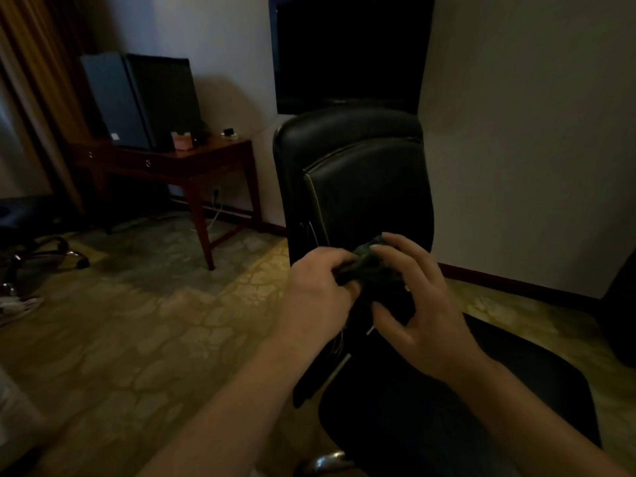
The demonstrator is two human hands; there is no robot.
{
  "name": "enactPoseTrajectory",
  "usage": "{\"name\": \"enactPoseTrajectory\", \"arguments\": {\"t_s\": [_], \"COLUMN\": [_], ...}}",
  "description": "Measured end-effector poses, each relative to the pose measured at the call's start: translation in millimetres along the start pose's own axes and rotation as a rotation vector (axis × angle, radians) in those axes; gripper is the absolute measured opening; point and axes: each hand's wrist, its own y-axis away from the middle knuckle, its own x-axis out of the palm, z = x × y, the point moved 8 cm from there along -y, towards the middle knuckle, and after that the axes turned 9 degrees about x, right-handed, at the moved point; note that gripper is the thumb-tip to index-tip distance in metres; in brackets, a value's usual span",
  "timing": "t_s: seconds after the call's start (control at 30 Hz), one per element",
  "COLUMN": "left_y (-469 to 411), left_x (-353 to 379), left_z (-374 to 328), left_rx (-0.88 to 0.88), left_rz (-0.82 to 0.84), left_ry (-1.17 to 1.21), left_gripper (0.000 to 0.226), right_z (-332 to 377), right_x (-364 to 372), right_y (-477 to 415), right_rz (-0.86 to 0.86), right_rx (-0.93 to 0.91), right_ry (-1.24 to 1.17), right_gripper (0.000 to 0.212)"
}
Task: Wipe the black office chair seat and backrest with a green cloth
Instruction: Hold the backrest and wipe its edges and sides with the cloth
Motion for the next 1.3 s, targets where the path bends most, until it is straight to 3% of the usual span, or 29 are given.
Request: {"name": "enactPoseTrajectory", "arguments": {"t_s": [0.13, 0.27, 0.4, 0.53, 0.6, 0.7, 0.83, 0.97, 1.17, 1.3], "left_y": [-25.4, -35.0, -29.7, -14.3, -10.1, -18.7, -33.4, -37.2, -35.8, -44.5], "left_x": [-20.9, -38.8, -46.9, -84.1, -94.2, -80.1, -46.6, -44.5, -46.6, -53.5], "left_z": [-39.6, -46.8, -41.7, -28.4, -7.9, 27.1, 46.2, 53.2, 54.0, 53.2], "left_rx": [0.122, 0.082, 0.056, 0.141, 0.069, -0.146, -0.249, -0.221, -0.178, -0.203], "left_rz": [0.011, -0.073, -0.096, -0.442, -0.558, -0.438, -0.244, -0.293, -0.339, -0.296], "left_ry": [-0.195, -0.006, 0.305, 0.175, 0.116, 0.225, 0.43, 0.371, 0.342, 0.391], "left_gripper": [0.029, 0.037, 0.042, 0.032, 0.04, 0.06, 0.039, 0.028, 0.031, 0.018], "right_z": [22.6, 21.9, 21.4, 15.3, 12.3, 16.9, 25.3, 19.7, 13.6, 26.1], "right_x": [-5.3, -15.1, -12.9, -12.5, -13.5, -15.7, 0.6, 43.3, 41.9, 26.8], "right_y": [-19.7, -45.5, -55.8, -51.7, -54.3, -62.9, -76.9, -80.3, -80.0, -94.2], "right_rz": [-0.044, -0.131, -0.143, -0.209, -0.232, -0.284, -0.259, -0.064, -0.099, -0.141], "right_rx": [-0.1, 0.053, 0.12, 0.157, 0.167, 0.131, 0.044, 0.075, 0.098, 0.038], "right_ry": [0.175, 0.173, 0.128, 0.113, 0.088, 0.115, 0.267, 0.415, 0.28, 0.231], "right_gripper": [0.069, 0.066, 0.039, 0.027, 0.028, 0.031, 0.04, 0.057, 0.058, 0.055]}}
